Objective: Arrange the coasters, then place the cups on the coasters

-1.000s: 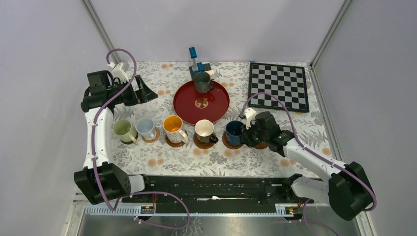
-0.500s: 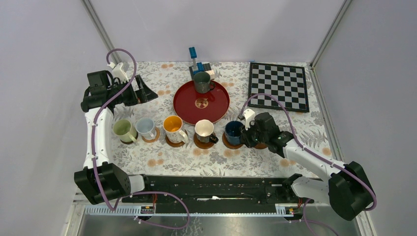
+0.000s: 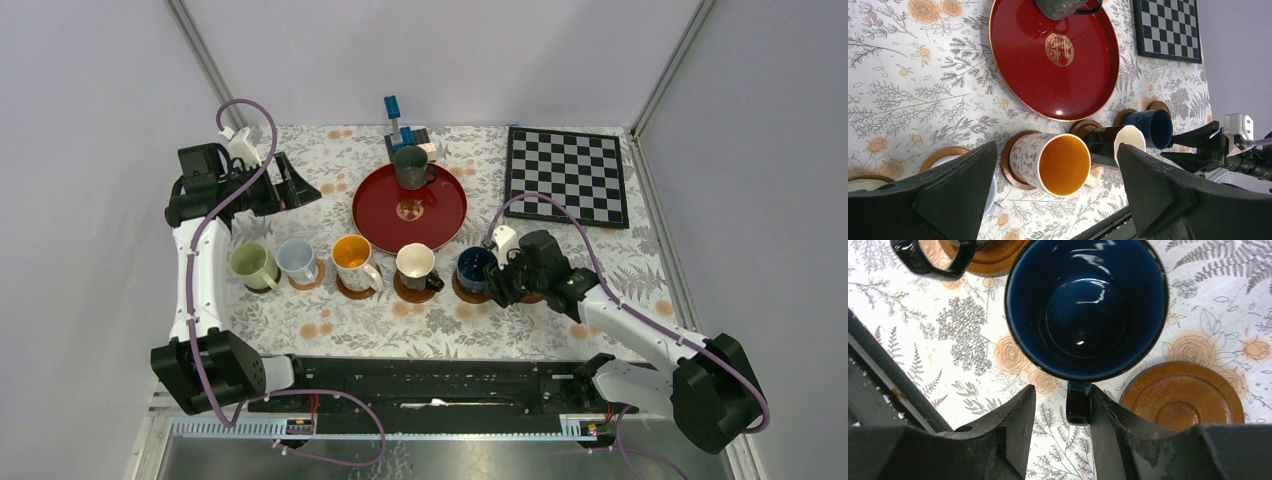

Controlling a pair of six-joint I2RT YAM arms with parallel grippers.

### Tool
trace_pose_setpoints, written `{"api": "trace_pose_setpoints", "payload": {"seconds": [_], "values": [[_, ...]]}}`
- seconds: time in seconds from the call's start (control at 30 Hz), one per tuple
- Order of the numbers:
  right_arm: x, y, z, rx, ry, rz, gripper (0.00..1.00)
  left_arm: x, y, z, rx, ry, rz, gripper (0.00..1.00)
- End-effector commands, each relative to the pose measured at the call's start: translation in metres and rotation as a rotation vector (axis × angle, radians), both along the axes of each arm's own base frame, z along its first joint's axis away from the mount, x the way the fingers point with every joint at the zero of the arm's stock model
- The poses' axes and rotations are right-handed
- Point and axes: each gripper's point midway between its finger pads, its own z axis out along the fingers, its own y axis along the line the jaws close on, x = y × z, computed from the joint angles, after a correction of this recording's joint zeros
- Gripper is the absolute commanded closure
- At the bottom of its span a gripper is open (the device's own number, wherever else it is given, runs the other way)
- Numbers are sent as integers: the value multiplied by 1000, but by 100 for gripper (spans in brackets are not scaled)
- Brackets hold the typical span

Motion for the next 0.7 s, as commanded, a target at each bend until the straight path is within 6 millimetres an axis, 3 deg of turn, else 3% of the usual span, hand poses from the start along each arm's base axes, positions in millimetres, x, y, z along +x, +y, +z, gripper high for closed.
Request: {"api": "trace_pose_setpoints", "payload": {"seconds": [0.0, 0.2, 0.3, 0.5, 0.67], "values": [[-11, 11, 17, 37, -2, 90, 50, 8, 0, 11, 8, -55, -6, 1], [-20, 12, 20, 46, 19, 125, 49, 8, 1, 11, 9, -54, -3, 1], [-15, 11, 22, 40, 7, 104, 45, 8, 1, 10, 8, -54, -3, 1], [5, 4, 41, 1, -40, 14, 15, 8, 0, 10, 8, -53, -6, 1], [11, 6, 89, -26, -98, 86, 1, 8, 0, 10, 2, -53, -12, 1]]}}
